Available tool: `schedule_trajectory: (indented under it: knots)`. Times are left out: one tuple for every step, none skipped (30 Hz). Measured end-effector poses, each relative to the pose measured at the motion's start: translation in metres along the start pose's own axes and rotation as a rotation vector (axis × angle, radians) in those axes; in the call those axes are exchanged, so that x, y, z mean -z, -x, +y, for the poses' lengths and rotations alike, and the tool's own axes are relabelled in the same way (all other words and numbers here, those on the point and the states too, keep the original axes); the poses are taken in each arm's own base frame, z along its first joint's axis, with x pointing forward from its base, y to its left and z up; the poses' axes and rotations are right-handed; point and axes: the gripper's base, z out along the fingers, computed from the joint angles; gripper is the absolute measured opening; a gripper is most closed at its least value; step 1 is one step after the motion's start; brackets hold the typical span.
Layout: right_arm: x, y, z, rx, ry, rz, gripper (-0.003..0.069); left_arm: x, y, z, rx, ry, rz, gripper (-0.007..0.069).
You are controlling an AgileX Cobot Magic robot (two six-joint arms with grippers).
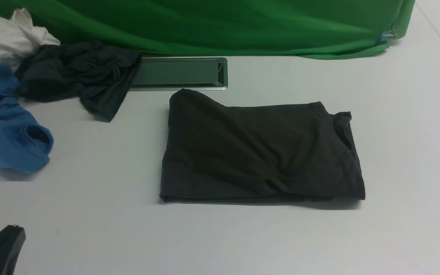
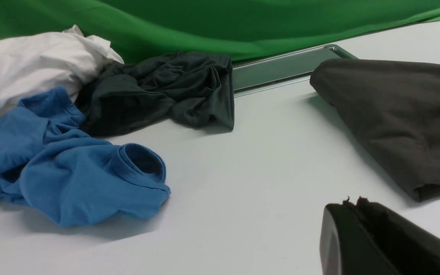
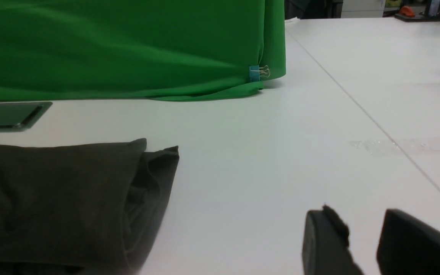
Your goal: Fold a long-sleeved shirt on a white desktop.
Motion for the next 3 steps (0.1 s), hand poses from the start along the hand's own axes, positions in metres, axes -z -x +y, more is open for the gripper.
schedule_trajectory:
  knots:
    - [0.0000,0.0000,0.0000,0.000,0.000,0.000,0.0240,0.0000,0.0000,0.0000,0.000,0.000,0.000,0.0036]
    - [0.0000,0.0000,0.0000,0.000,0.000,0.000,0.0240,0.0000,0.0000,0.0000,0.000,0.000,0.000,0.0036]
    - [0.0000,0.0000,0.0000,0.000,0.000,0.000,0.0240,0.0000,0.0000,0.0000,0.000,0.000,0.000,0.0036]
